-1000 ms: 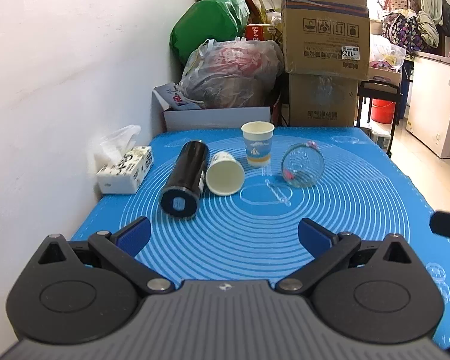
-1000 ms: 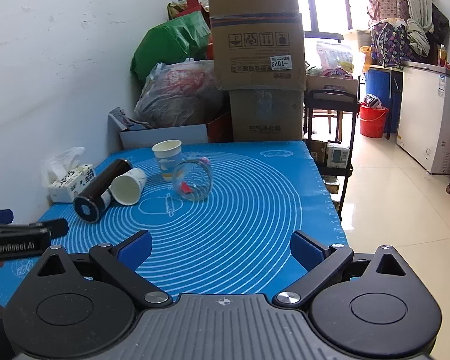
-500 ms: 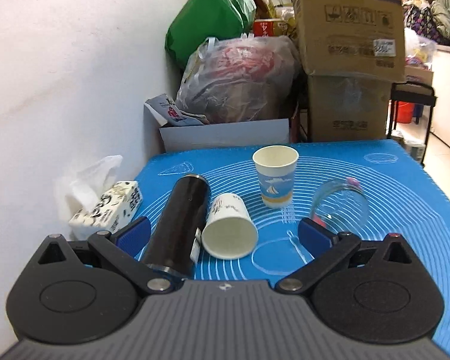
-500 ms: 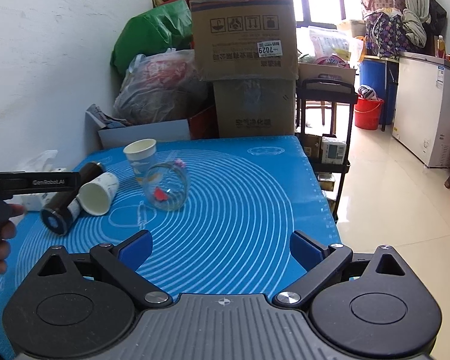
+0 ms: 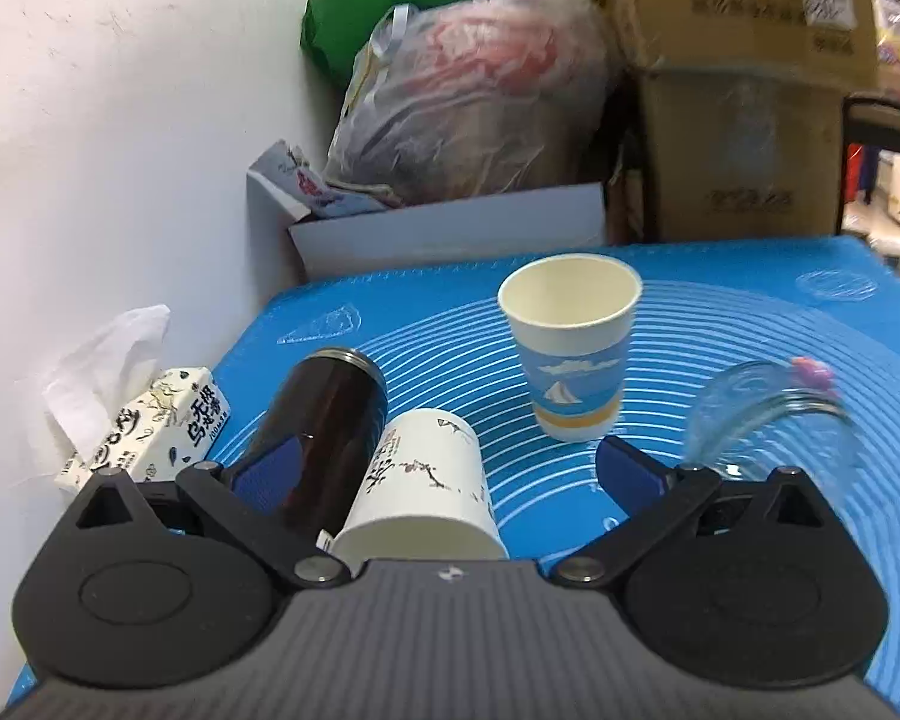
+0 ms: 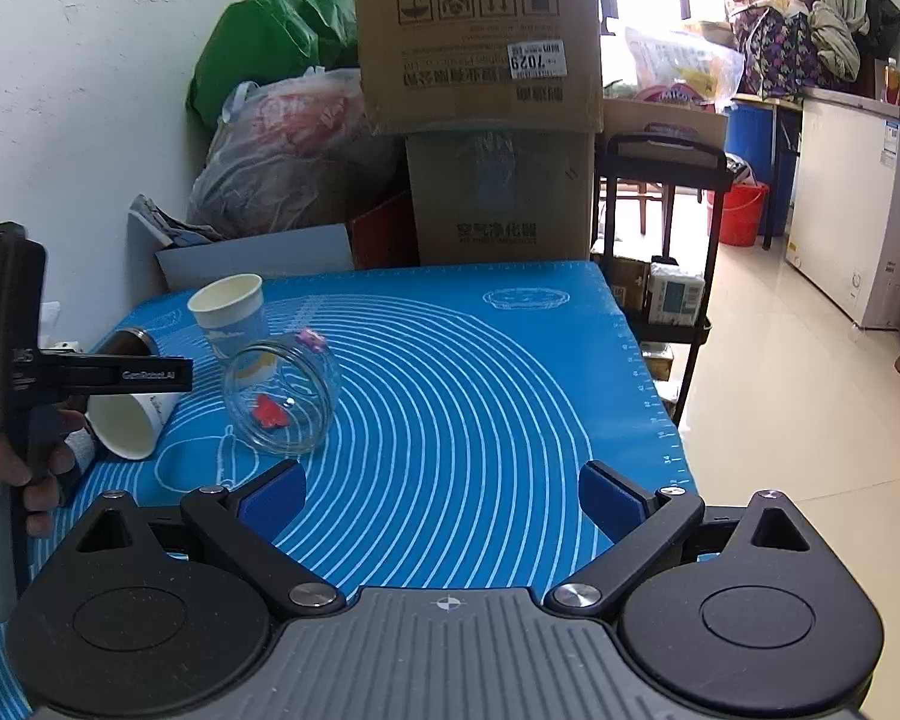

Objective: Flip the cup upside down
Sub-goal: 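Move the left gripper to the white printed paper cup and close on it, then lift the white cup with the left gripper toward the right gripper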

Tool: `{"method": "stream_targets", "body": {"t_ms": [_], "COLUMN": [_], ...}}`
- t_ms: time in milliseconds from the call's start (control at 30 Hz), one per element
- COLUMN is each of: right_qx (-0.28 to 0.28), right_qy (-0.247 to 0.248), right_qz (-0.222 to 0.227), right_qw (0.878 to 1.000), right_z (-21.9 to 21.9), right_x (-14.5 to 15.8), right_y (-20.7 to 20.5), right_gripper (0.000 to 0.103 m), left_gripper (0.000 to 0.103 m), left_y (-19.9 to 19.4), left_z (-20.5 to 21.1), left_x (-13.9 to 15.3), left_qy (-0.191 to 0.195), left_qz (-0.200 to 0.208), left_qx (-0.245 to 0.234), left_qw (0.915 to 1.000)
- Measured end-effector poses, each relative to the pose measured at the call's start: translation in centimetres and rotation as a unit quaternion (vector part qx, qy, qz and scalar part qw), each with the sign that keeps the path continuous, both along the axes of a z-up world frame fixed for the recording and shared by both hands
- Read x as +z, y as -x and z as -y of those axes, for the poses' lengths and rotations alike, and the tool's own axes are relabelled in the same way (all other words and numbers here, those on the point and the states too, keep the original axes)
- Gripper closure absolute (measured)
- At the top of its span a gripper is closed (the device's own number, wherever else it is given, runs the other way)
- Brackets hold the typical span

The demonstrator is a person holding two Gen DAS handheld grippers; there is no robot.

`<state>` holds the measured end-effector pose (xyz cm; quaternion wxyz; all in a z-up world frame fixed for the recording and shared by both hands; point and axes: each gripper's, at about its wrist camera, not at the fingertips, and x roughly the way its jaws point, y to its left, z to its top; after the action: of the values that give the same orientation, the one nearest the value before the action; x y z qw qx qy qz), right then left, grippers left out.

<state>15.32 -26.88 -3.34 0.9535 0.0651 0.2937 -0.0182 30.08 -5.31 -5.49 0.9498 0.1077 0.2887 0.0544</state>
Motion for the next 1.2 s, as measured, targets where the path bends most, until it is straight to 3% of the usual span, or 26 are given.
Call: {"method": "stream_targets", "body": {"t_ms": [133, 200, 267, 433, 833, 1200], "right_qx": [-0.002, -0.002, -0.002, -0.001, -0.002, 0.001], "right_qy": [-0.004, -0.007, -0.009, -0.01, -0.009, -0.011], "right_qz": [-0.008, -0.012, -0.015, -0.013, -0.01, 0.0], "right_qw": [1.0, 1.0, 1.0, 1.0, 1.0, 1.0], "right_z": [0.2, 0.4, 0.4, 0.3, 0.1, -0.3], "right_x": [-0.9, -1.2, -1.4, -1.4, -1.0, 0.3], "right_y": [-0.9, -1.1, -1.2, -1.1, -0.8, 1.0], "right_gripper": [0.003, 0.003, 0.003, 0.003, 0.003, 0.003], "left_gripper": [0.002, 0.02, 0.025, 0.043, 0.046, 0.046], "left_y": [-1.6, -1.9, -2.2, -2.0, -0.5, 5.1], "left_z": [-0.3, -0.5, -0.8, -1.3, -2.0, -2.0], "left_x": [-1.0, -1.5, -1.9, -2.2, -0.8, 2.2], "left_qy": [0.001, 0.0, 0.008, -0.007, 0.009, 0.028], "left_qz": [-0.022, -0.038, -0.06, -0.058, -0.044, -0.028], "left_qx": [0.014, 0.016, 0.017, 0.025, 0.015, -0.008], "left_qw": [0.9997, 0.9991, 0.998, 0.998, 0.9989, 0.9992]}}
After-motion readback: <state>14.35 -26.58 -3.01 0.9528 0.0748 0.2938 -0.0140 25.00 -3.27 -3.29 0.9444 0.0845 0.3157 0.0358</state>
